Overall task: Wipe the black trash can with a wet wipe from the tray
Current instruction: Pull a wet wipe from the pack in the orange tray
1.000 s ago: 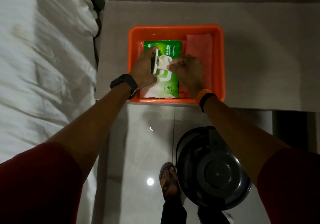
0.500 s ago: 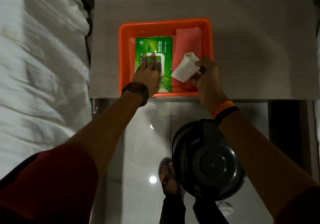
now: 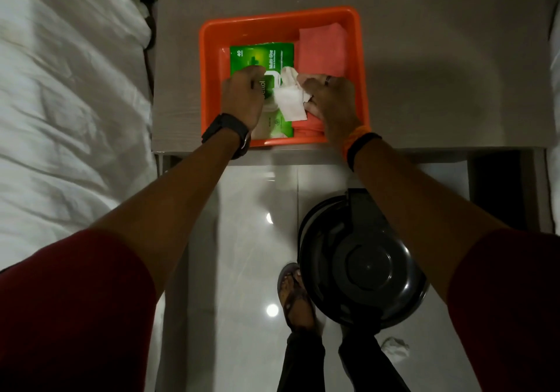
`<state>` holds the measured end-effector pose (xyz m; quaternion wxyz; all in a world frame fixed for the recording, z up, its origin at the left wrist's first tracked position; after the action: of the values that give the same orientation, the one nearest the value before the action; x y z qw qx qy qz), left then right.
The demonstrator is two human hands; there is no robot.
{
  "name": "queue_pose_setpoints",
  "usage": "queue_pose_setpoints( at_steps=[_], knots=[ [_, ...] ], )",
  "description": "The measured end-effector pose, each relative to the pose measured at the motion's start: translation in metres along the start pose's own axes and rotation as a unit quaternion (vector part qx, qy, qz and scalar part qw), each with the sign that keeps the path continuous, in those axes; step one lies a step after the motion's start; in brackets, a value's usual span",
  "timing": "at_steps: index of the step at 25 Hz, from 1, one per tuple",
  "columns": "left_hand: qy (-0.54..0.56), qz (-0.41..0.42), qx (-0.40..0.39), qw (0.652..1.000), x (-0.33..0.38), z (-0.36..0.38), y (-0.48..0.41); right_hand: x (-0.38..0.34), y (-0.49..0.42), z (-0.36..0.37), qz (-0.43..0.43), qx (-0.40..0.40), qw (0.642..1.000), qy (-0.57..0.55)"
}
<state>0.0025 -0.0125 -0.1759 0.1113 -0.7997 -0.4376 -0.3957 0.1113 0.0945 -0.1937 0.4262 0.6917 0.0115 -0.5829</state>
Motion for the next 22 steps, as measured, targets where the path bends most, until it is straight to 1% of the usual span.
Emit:
queue_pose_setpoints(
  at_steps=[2, 4, 6, 8, 10, 11, 13, 15, 17, 19, 22],
  knots=[
    [0.042, 0.007, 0.016, 0.999, 0.011, -0.002, -0.003, 0.000, 0.005, -0.006, 0.025, -0.004, 0.998, -0.053],
    [0.078, 0.043, -0.025, 0.996, 0.023, -0.005, -0.005, -0.002, 0.008, -0.012, 0.049, -0.032, 0.991, -0.119],
    [0.104, 0.070, -0.067, 0.990, 0.035, -0.005, -0.005, -0.009, 0.014, -0.017, 0.045, -0.082, 0.981, -0.171],
    [0.117, 0.072, -0.062, 0.989, 0.046, -0.002, -0.004, -0.017, 0.022, -0.016, 0.032, -0.121, 0.975, -0.182],
    [0.127, 0.067, -0.040, 0.989, 0.054, 0.000, -0.002, -0.024, 0.029, -0.013, 0.020, -0.138, 0.976, -0.166],
    [0.132, 0.064, -0.033, 0.989, 0.057, 0.000, -0.001, -0.027, 0.031, -0.012, 0.009, -0.133, 0.980, -0.149],
    [0.156, 0.054, -0.033, 0.986, 0.062, 0.003, 0.004, -0.031, 0.035, -0.015, 0.000, -0.085, 0.988, -0.130],
    [0.207, 0.036, -0.039, 0.977, 0.068, 0.010, 0.012, -0.030, 0.041, -0.026, 0.024, -0.047, 0.986, -0.158],
    [0.265, 0.017, -0.038, 0.963, 0.076, 0.022, 0.024, -0.026, 0.053, -0.046, 0.040, -0.063, 0.978, -0.196],
    [0.310, -0.002, -0.050, 0.949, 0.084, 0.041, 0.040, -0.019, 0.071, -0.072, 0.045, -0.072, 0.974, -0.211],
    [0.396, -0.072, -0.111, 0.909, 0.092, 0.082, 0.074, 0.003, 0.104, -0.118, 0.031, -0.031, 0.974, -0.224]
  ],
)
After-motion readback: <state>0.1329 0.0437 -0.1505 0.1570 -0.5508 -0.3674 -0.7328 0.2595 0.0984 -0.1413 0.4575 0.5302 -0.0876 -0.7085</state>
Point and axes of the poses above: each hand's wrist, its own y-axis away from the middle knuckle, its own z-axis out of the palm, x = y × z, the point moved 1 cm from there along -y, towards the middle knuckle, and after that the axes turned 4 degrees about z, right-handed, at the moved point
